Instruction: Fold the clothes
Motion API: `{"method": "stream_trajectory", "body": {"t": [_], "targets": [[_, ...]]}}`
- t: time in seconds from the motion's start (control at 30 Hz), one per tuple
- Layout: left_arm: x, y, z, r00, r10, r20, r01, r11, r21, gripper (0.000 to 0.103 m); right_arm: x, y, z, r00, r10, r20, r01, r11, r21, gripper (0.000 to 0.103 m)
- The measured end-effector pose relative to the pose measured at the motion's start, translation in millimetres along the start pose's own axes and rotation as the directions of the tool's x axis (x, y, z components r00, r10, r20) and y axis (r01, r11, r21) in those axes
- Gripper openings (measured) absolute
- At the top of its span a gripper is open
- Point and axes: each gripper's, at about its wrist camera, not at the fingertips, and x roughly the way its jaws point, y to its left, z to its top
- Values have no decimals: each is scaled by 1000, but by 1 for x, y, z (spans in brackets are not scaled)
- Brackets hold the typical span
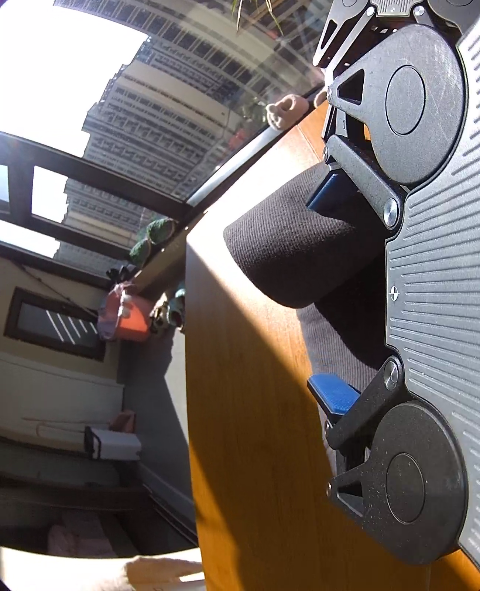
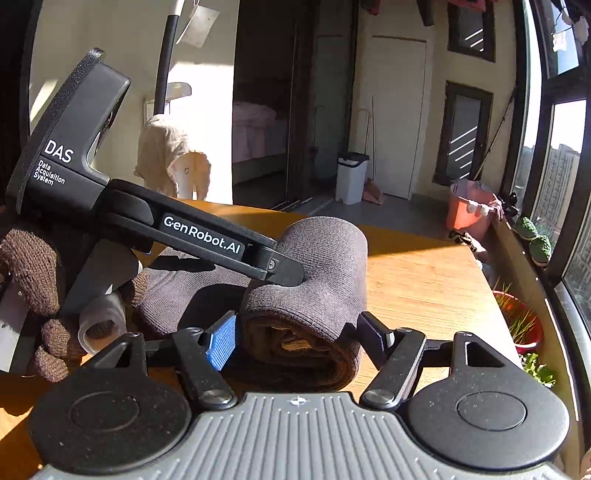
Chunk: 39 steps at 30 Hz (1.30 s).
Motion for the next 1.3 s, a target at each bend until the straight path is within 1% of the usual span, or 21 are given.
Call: {"method": "stream_trajectory", "body": {"t": [0.1,0.17,0.23,0.37,0.43,0.53,0.63,0.77,0.83,0.9,0.93,1.03,1.13,1.17,1.23,1.3], "targets": [[-2,6,-1,1000,15,3,-15,1000,1,99,-4,-13,3,999,23,22,-25,995,95,73],[-5,11,-1,1000,12,3,-12,1000,-16,99,0,-25,2,999,21,24,-25,984,177,73],[-6,12,-2,1000,13,7,-13,1000,-12,99,10,-34,-6,1000,-17,2,16,971,238,73],[-8,13,-4,1000,29,8,-29,1000,-6,99,24,-39,-23,999,-22,-36,32,950,311,74],[-11,16,-3,1000,21,12,-20,999,-29,98,21,-32,-25,998,-52,-26,57,957,284,74],[-18,18,2,999,6,39,-4,999,-48,98,16,-21,-24,996,-86,-25,89,967,238,74],[-18,20,5,999,17,43,-14,999,-50,98,15,-9,-22,994,-110,-21,112,973,199,74],[-10,22,0,998,62,13,-62,998,1,99,13,0,-22,996,-88,1,86,976,200,74],[-12,23,1,998,67,11,-67,998,3,99,14,3,-22,998,-66,7,63,977,205,74],[-14,24,1,997,75,10,-75,997,1,99,18,7,-22,998,-62,8,59,980,190,74],[-15,25,2,997,79,10,-79,997,0,99,20,11,-21,998,-69,5,67,983,169,74],[-24,32,3,997,72,21,-71,997,-42,97,19,32,-20,992,-123,10,122,992,42,65],[-40,42,9,998,20,62,-13,993,-120,97,20,55,-21,985,-170,24,172,981,-89,64],[-45,43,12,997,9,79,1,992,-129,97,21,62,-22,983,-183,30,185,974,-129,64],[-52,40,18,994,-8,106,22,992,-125,98,22,76,-24,978,-205,43,209,956,-208,64],[-50,33,22,994,-19,107,28,995,-91,99,24,87,-25,975,-217,54,223,938,-266,64]]}}
